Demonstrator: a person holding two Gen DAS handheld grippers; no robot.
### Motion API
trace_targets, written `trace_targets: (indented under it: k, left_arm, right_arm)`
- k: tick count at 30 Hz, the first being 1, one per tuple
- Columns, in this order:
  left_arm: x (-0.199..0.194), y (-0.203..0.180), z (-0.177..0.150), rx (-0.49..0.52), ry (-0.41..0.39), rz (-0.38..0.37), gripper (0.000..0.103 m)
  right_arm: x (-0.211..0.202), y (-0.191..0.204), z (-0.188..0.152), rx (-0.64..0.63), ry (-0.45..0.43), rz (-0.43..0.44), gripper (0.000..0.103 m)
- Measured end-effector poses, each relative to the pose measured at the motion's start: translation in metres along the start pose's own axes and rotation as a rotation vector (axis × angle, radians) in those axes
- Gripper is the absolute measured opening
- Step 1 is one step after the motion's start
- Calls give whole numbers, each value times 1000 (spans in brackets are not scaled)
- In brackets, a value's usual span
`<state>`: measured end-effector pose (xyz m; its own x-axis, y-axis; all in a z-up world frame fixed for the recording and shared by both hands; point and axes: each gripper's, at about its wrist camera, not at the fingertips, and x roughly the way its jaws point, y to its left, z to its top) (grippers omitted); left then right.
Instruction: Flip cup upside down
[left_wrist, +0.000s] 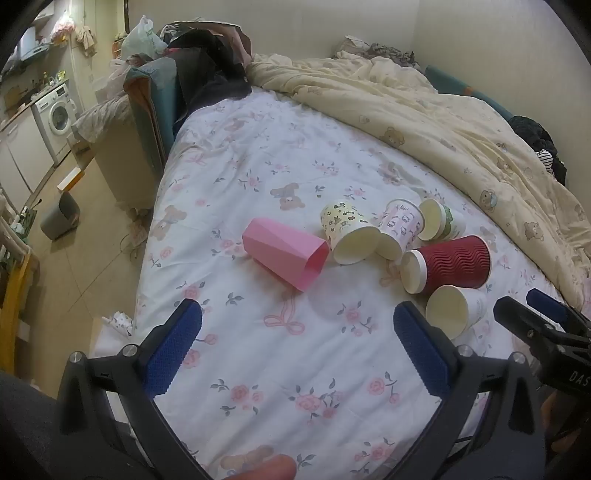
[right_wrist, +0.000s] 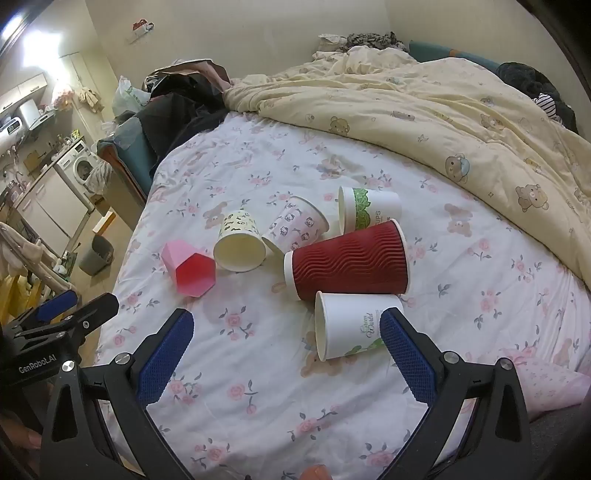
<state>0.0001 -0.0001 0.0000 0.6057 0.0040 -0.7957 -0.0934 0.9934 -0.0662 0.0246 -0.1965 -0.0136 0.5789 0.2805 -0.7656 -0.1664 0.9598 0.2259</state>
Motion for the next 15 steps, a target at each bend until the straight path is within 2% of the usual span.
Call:
trace_targets:
  k: [15]
  left_arm:
    - [-2, -4, 2, 8, -20, -1, 103]
  right_arm:
    - [3, -2, 1, 3, -3, 2, 103]
